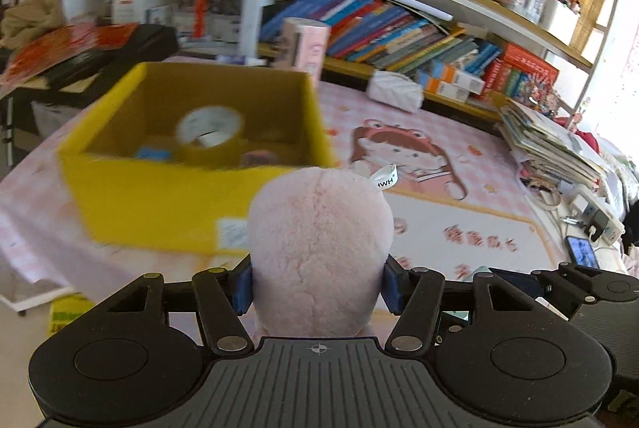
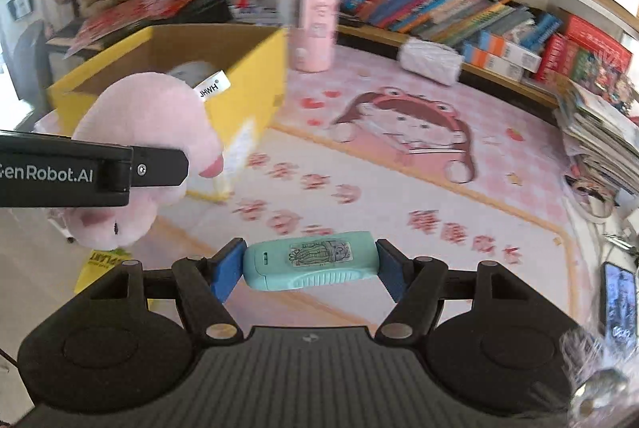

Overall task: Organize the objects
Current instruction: 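Carry pig plush in left tool while right tool carries eraser over box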

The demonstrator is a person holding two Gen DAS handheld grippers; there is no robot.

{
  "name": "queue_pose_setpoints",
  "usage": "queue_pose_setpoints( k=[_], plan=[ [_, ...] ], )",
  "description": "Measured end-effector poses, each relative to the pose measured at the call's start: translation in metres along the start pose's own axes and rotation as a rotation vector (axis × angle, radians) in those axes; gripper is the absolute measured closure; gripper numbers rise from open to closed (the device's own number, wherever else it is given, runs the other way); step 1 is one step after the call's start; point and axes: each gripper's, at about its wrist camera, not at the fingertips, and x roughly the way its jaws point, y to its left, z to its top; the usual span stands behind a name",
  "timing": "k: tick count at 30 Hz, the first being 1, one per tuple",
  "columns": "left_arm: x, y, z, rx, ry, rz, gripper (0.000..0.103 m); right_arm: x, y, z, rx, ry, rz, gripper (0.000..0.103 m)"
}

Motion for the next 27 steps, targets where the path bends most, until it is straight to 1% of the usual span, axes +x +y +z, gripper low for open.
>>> queue_pose_setpoints(
  k=[4, 8, 15, 21, 27],
  plan=[
    [-0.024, 0.028, -0.017, -0.01, 0.01, 0.025, 0.044, -0.01, 0.043, -0.006, -0.027, 0.0, 0.028, 0.035],
    [-0.045, 0.053, -0.025, -0.017, 0.003, 0.044, 0.044, -0.019, 0.078, -0.01, -0.036, -0.009, 0.05, 0.035],
    [-0.078, 0.086, -0.033, -0.029, -0.042, 0.069, 0.044, -0.031, 0.12, -0.012, -0.039, -0.037, 0.068, 0.035],
    [-0.094, 0.098, -0.027, -0.029, -0.095, 0.08, 0.044, -0.04, 0.139, -0.004, -0.052, -0.08, 0.066, 0.035],
    [-0.091, 0.101, -0.003, -0.029, -0.157, 0.095, 0.044, -0.041, 0.135, 0.02, -0.055, -0.142, 0.051, 0.035]
  ],
)
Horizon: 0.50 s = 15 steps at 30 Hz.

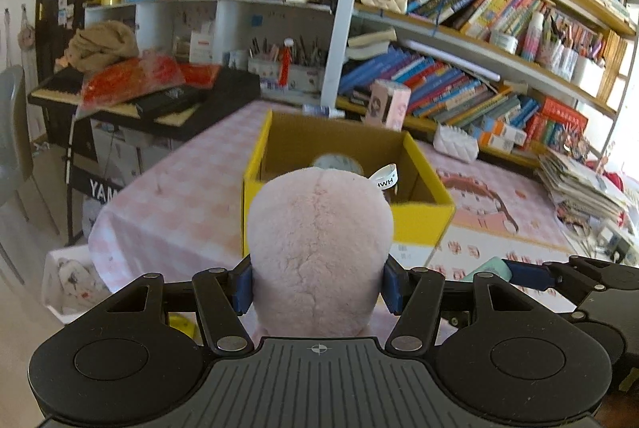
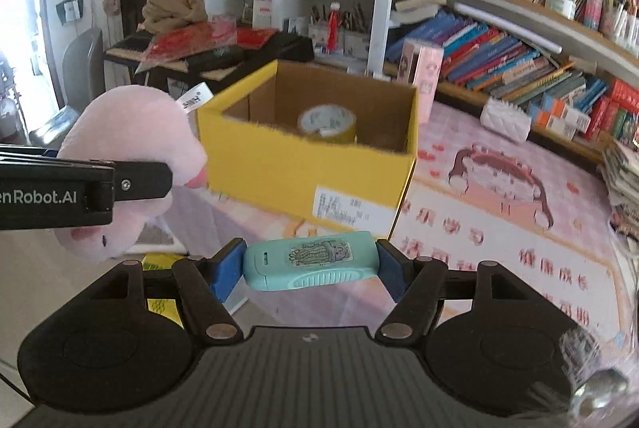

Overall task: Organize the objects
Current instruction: 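Carry pig plush in left tool while right tool carries eraser over box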

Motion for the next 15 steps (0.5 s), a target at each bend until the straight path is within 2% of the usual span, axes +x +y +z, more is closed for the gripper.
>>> queue_pose_setpoints(
  k=[7, 15],
  plan=[
    [0.029, -0.008, 0.031, 0.004, -0.042, 0.018, 0.044, 0.019, -0.024, 0.036, 0.006, -0.084, -0.026, 0.035],
    [0.101, -0.016, 0.072, 0.017, -0.03, 0.097, 0.044, 0.084, -0.058, 0.086, -0.072, -0.11, -0.072, 0.035]
  ],
)
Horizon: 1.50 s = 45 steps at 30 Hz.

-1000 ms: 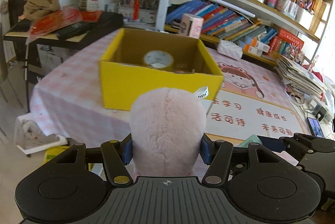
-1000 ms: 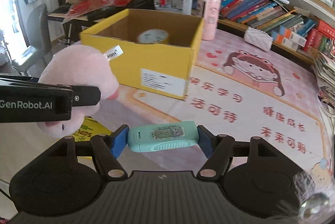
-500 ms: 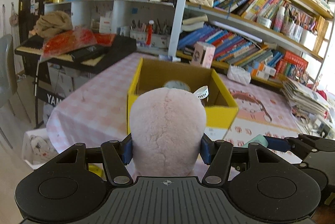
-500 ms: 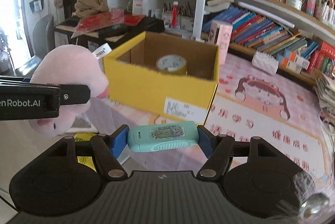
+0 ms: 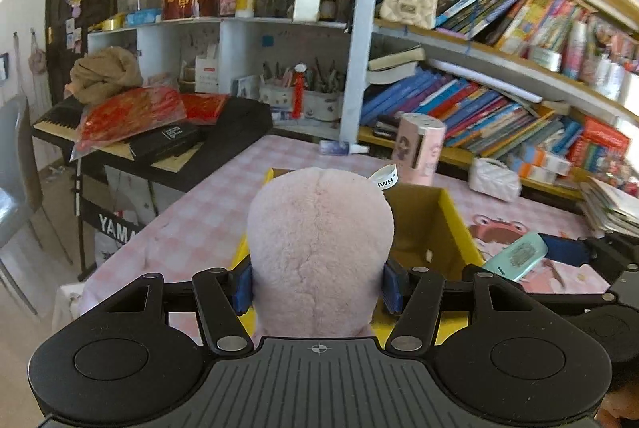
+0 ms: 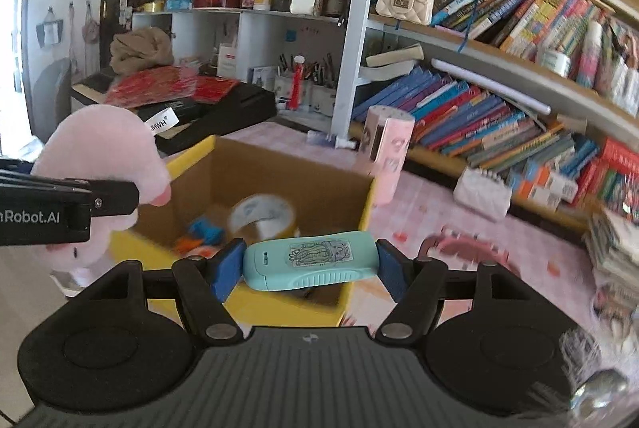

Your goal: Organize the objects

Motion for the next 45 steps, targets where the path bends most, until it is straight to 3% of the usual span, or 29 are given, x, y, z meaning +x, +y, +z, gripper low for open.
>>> queue_pose_setpoints(
  k=[6, 11, 14, 16, 17, 19, 21, 29, 38, 42, 45],
  plan=[
    [0.053, -0.008, 0.007, -0.011, 0.075, 0.05, 0.044, 0.052, 0.001, 0.012, -0.126, 0.02, 0.065, 0.035],
    [0.073, -0.014, 0.004, -0.029, 0.106, 0.066, 0.043, 0.086, 0.002, 0.012, -0.167, 0.079, 0.098, 0.035],
    [0.078, -0.018, 0.002, -0.023, 0.119, 0.078, 0.038, 0.097, 0.002, 0.011, -0.167, 0.11, 0.111, 0.035],
    [0.078, -0.02, 0.001, -0.021, 0.11, 0.094, 0.025, 0.099, 0.003, 0.008, -0.172, 0.121, 0.113, 0.03],
    [0.076, -0.021, 0.001, -0.02, 0.095, 0.097, 0.021, 0.099, 0.003, 0.007, -0.177, 0.121, 0.109, 0.022],
    [0.07, -0.023, 0.003, -0.014, 0.055, 0.078, 0.009, 0.094, 0.003, 0.004, -0.172, 0.112, 0.109, 0.018],
    [0.063, -0.025, 0.006, -0.004, 0.038, 0.061, 0.006, 0.09, 0.001, 0.002, -0.162, 0.111, 0.117, 0.013],
    [0.006, -0.042, 0.008, 0.029, -0.065, 0.061, 0.0, 0.033, -0.018, -0.008, -0.022, 0.067, 0.017, 0.011],
    [-0.031, -0.064, -0.035, 0.046, 0.028, 0.063, 0.0, -0.04, -0.055, -0.064, 0.215, 0.16, -0.198, 0.009],
    [-0.043, -0.071, -0.054, -0.024, 0.076, 0.046, 0.0, -0.068, -0.052, -0.097, 0.262, 0.189, -0.285, 0.008],
    [-0.05, -0.085, -0.066, 0.008, 0.106, 0.038, 0.0, -0.086, -0.047, -0.115, 0.314, 0.21, -0.325, 0.007]
  ],
)
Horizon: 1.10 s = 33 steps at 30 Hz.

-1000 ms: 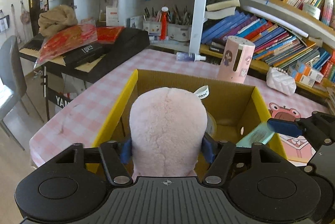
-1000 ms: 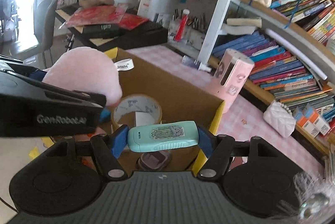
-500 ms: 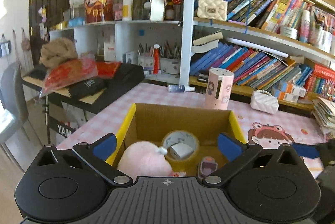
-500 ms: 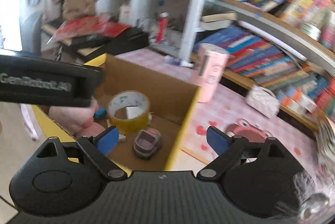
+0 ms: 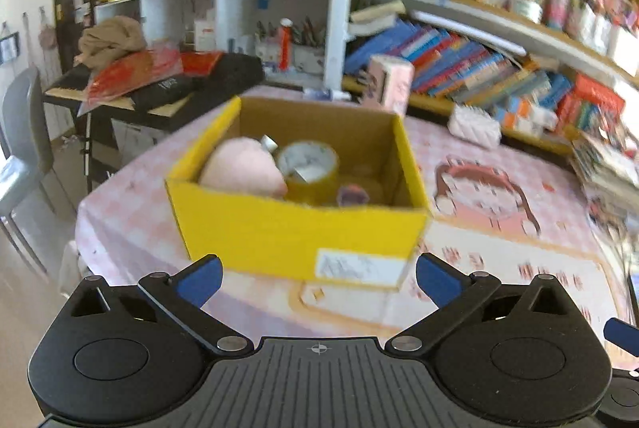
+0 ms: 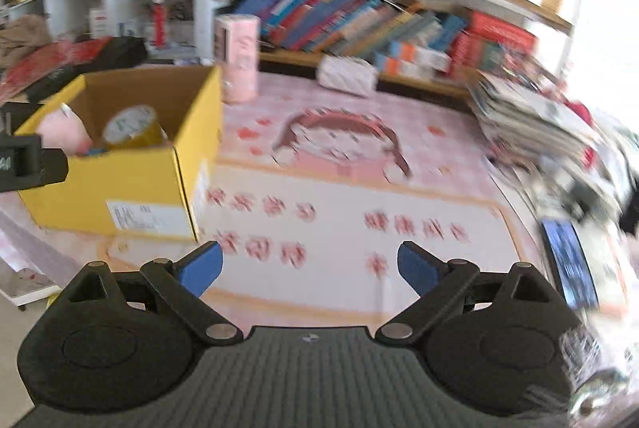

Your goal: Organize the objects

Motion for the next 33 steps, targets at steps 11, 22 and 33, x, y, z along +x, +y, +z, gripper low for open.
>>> queue_pose_setpoints(
  k=[11, 22, 33],
  plan=[
    [-0.02, -0.042, -0.034, 0.194, 0.017, -0.061, 0.0, -0.032, -0.005, -0.029, 0.08, -0.011, -0.024, 0.001],
    [-0.027, -0.037, -0.042, 0.189, 0.026, -0.082, 0.0, -0.039, -0.005, -0.037, 0.094, 0.002, -0.019, 0.0],
    [-0.027, -0.033, -0.044, 0.181, 0.031, -0.085, 0.0, -0.04, -0.002, -0.04, 0.087, 0.007, -0.019, 0.0]
  ],
)
